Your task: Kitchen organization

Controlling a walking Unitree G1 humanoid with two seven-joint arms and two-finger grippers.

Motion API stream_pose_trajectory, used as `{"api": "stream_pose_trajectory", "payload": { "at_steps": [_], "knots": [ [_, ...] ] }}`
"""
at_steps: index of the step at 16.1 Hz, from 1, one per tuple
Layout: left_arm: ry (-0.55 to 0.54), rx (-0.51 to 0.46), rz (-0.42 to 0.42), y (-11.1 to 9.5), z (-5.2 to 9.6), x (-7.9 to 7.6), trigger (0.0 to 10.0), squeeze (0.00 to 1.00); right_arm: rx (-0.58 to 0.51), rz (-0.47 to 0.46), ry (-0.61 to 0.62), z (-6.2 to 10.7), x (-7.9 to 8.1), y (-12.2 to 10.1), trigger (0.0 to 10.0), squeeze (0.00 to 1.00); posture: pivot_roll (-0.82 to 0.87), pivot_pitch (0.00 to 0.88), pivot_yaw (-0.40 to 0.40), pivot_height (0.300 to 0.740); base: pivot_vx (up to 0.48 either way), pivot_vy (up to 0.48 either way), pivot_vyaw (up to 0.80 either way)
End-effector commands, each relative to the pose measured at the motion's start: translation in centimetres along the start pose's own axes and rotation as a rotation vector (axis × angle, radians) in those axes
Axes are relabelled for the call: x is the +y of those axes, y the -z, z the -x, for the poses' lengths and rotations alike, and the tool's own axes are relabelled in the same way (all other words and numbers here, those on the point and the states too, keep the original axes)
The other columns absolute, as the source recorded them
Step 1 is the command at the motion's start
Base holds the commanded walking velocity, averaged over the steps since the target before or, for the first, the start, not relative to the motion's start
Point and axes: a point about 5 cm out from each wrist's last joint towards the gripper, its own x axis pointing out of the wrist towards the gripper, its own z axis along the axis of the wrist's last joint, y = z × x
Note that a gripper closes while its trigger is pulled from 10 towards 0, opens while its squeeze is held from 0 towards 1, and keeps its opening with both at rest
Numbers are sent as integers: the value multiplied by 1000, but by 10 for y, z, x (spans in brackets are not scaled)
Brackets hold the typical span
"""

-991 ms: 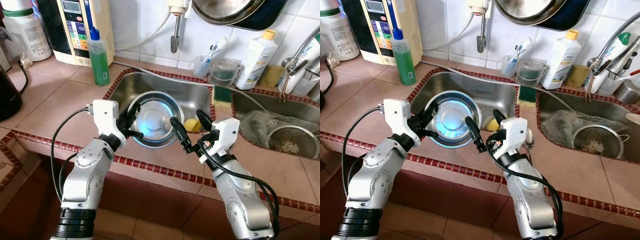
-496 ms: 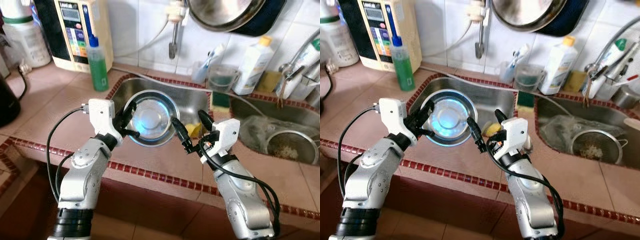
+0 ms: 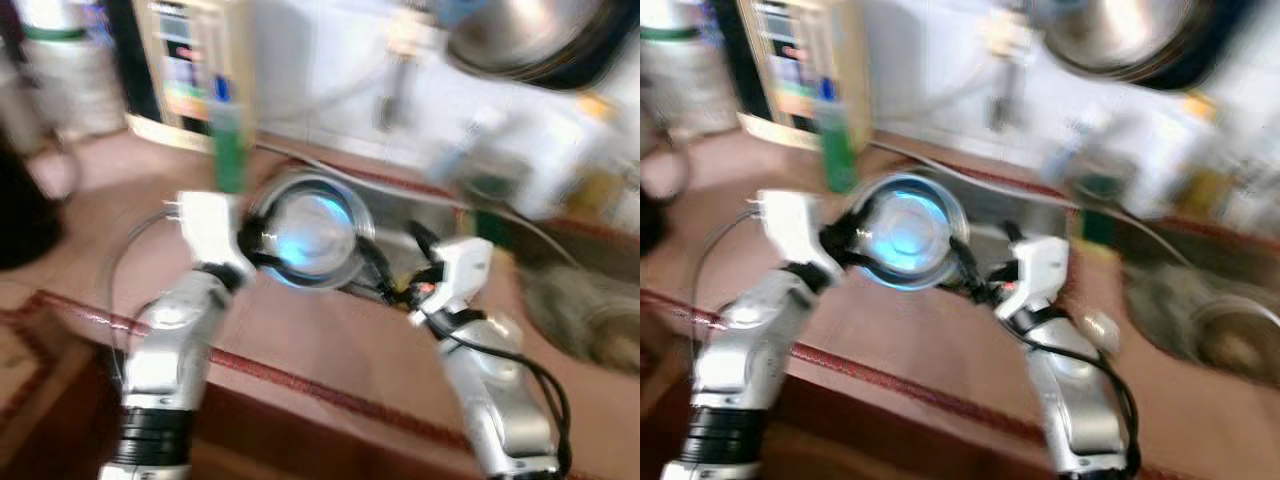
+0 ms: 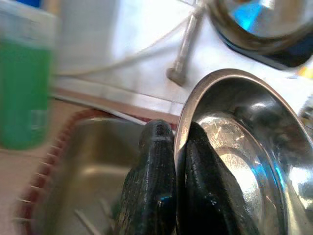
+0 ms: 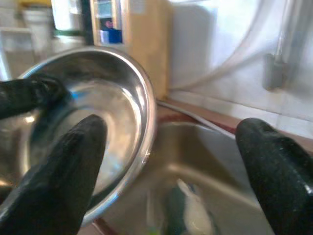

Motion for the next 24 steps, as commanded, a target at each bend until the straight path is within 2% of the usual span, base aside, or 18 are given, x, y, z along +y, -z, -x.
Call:
{"api": "stream_pose_trajectory", "payload": {
  "at_steps": [1, 6, 13, 14, 21, 24],
  "knots": [
    [-27, -16, -17, -6, 3, 10, 10000, 0, -18, -7, -23, -5, 7, -3, 10000, 0, -24, 0, -66, 740, 405, 0, 0],
    [-31, 1, 38, -4, 2, 7, 10000, 0, 12, -22, -8, -6, 6, 1, 10000, 0, -21, 0, -65, 740, 80, 0, -246],
    [10, 25, -32, -1, 4, 4, 10000, 0, 25, -28, -5, -6, 6, 4, 10000, 0, -22, 0, -60, 740, 0, 0, -697],
    [26, 42, -75, 2, 5, 3, 10000, 0, 26, -27, -3, -6, 6, 4, 10000, 0, -22, 0, -60, 740, 0, 0, -656],
    [39, 83, -113, 7, 5, 4, 10000, 0, 32, -33, -3, -7, 6, 6, 10000, 0, -20, 0, -58, 740, 0, 0, -654],
    [61, 101, -156, 10, 5, 2, 10000, 0, 23, -33, -2, -7, 7, 6, 10000, 0, -20, 0, -54, 740, 0, 0, -646]
  ]
}}
